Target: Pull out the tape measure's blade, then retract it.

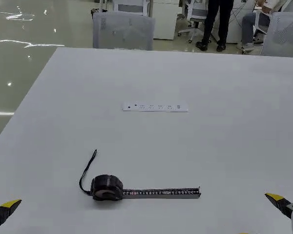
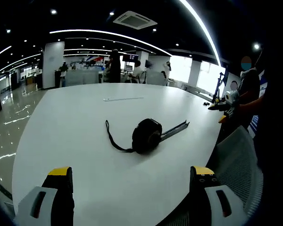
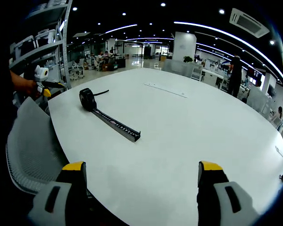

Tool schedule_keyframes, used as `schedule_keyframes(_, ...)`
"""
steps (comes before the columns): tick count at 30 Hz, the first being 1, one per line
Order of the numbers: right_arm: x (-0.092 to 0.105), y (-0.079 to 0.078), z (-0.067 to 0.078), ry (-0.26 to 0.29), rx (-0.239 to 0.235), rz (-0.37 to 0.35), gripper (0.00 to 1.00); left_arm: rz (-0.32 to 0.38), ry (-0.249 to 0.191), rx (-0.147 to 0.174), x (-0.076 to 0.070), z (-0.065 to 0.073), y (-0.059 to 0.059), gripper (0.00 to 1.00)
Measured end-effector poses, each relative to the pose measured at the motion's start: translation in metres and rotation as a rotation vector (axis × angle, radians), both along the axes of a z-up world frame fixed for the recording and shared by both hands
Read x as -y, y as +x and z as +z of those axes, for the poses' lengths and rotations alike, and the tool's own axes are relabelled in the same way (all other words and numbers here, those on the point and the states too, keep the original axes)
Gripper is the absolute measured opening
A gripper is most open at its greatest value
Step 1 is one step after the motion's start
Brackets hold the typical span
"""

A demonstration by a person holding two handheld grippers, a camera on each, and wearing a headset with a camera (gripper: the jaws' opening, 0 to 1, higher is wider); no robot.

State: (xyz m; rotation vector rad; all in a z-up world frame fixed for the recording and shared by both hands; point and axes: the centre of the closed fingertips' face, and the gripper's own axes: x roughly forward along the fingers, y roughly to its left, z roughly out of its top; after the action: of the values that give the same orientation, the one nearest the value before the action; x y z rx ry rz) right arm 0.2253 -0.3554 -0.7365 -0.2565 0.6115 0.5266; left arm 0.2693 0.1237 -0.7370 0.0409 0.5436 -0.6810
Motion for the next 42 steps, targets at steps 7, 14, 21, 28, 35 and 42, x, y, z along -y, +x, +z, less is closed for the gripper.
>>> schedule_keyframes(7, 0.002, 0.005, 0.004, -0.010, 0.017, 0.003, 1.00, 0.020, 0.023, -0.015, -0.004, 0.000, 0.006, 1.00)
schedule_keyframes(14, -0.004, 0.013, 0.004, -0.018, 0.019, 0.092, 1.00, 0.029, 0.023, 0.015, 0.010, 0.016, 0.012, 1.00)
schedule_keyframes(21, -0.020, 0.017, -0.001, -0.069, -0.010, 0.267, 0.91, 0.080, 0.045, -0.050, 0.030, -0.007, 0.015, 1.00)
schedule_keyframes(28, -0.040, 0.022, -0.018, -0.130, -0.091, 0.434, 0.81, 0.050, 0.033, -0.061, 0.069, -0.009, 0.014, 1.00)
schedule_keyframes(35, -0.055, 0.039, -0.031, -0.146, -0.148, 0.508, 0.77, 0.090, -0.005, -0.091, 0.085, -0.012, 0.025, 1.00)
schedule_keyframes(42, -0.066, 0.053, -0.048, -0.167, -0.242, 0.593, 0.74, 0.165, 0.004, -0.088, 0.100, -0.017, 0.033, 1.00)
